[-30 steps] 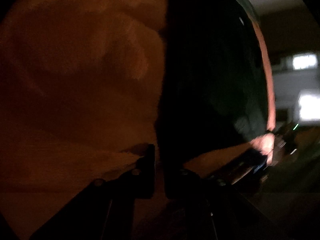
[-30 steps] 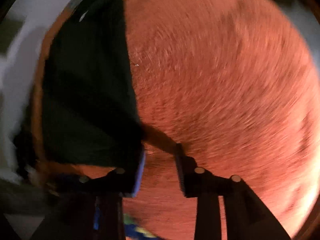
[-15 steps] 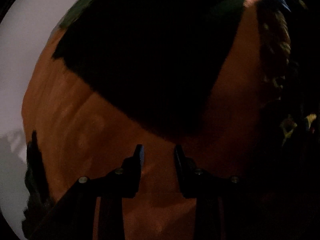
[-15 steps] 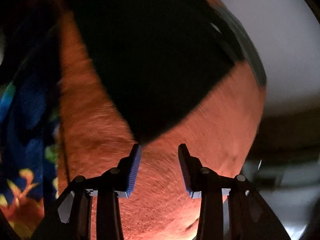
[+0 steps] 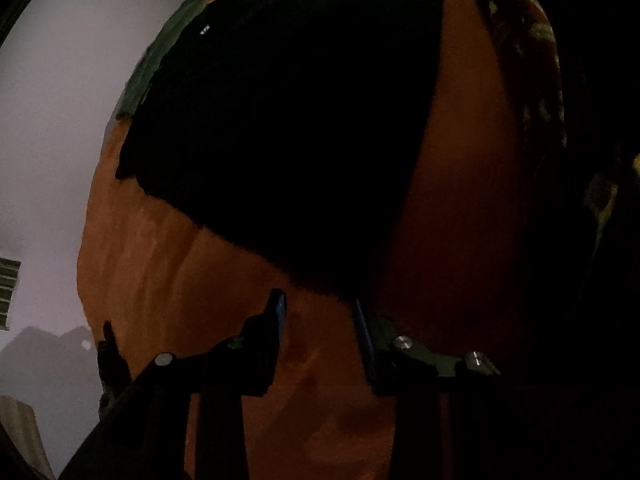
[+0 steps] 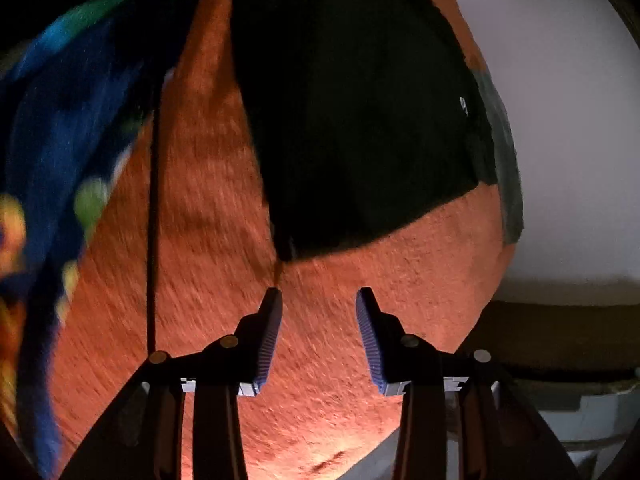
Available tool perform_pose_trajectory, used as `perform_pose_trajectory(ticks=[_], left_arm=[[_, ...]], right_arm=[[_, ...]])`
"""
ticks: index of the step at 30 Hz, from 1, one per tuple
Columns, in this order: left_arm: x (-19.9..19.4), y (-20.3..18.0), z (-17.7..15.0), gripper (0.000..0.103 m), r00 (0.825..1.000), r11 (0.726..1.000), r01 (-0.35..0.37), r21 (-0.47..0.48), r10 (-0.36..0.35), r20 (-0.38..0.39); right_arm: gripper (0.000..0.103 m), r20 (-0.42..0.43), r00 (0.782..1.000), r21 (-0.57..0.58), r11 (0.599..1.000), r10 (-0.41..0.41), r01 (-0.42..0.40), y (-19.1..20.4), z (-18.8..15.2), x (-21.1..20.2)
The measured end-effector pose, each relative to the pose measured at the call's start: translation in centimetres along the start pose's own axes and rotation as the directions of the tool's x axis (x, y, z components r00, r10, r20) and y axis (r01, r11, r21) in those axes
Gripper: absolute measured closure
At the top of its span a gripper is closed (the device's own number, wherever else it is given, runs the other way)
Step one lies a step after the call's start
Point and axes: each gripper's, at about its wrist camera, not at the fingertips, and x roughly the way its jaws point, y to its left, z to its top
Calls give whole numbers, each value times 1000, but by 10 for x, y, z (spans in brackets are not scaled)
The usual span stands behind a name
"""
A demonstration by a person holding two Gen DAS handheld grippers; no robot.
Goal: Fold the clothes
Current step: 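Lift the folded T-shirt up off the rug with both grippers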
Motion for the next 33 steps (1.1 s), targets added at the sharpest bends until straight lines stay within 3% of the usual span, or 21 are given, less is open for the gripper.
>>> perform_pose_trajectory(ticks=[2, 4, 12, 19, 28, 33], left_arm=[[0, -6, 15, 66, 1000, 999, -8, 36, 8, 15], [0, -9, 21, 66, 998, 996, -36, 76, 32, 49], [10, -17, 3, 66, 972, 949, -168, 266, 114, 207], [-13, -22, 5, 66, 941, 947, -163, 276, 64, 334], [-2, -31, 5, 66, 926, 937, -164, 307, 39, 376], [-1, -28, 13, 71, 917, 939, -132, 316, -5, 400]], right_arm=[[66, 95, 991, -104, 989, -95, 104, 8, -11, 0], [66, 199, 967, -213, 957, -156, 198, 19, -18, 0], [65, 380, 900, -318, 884, -211, 342, 23, -26, 20], [64, 441, 877, -347, 865, -190, 362, 13, -29, 41], [64, 522, 841, -404, 829, -138, 387, 10, -20, 47], [65, 555, 827, -410, 835, -92, 368, 1, -2, 46]])
